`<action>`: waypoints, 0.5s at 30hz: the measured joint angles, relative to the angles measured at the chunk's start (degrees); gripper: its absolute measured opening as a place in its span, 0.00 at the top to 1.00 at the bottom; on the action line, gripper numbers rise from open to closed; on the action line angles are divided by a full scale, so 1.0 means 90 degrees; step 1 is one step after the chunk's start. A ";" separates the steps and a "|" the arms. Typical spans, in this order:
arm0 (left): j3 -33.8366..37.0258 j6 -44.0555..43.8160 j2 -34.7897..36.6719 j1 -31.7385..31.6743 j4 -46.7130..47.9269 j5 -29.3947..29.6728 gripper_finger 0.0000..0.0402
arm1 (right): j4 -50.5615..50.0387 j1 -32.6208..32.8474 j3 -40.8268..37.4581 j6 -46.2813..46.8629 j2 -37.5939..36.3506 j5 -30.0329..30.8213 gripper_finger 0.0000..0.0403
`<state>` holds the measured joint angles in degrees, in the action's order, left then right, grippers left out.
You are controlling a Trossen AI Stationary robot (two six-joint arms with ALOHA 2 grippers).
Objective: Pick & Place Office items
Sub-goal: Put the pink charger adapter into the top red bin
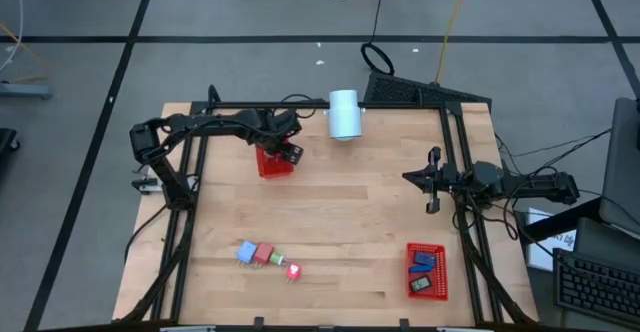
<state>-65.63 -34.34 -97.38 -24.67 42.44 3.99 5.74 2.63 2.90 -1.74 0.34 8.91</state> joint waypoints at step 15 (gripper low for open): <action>0.0000 0.0429 0.1168 0.0699 0.0172 0.0453 0.42 | 0.0000 -0.0002 0.0000 0.0000 -0.0002 0.0000 1.00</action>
<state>-65.63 -30.48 -86.87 -18.38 43.99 8.07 5.74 2.61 2.90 -1.73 0.32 8.91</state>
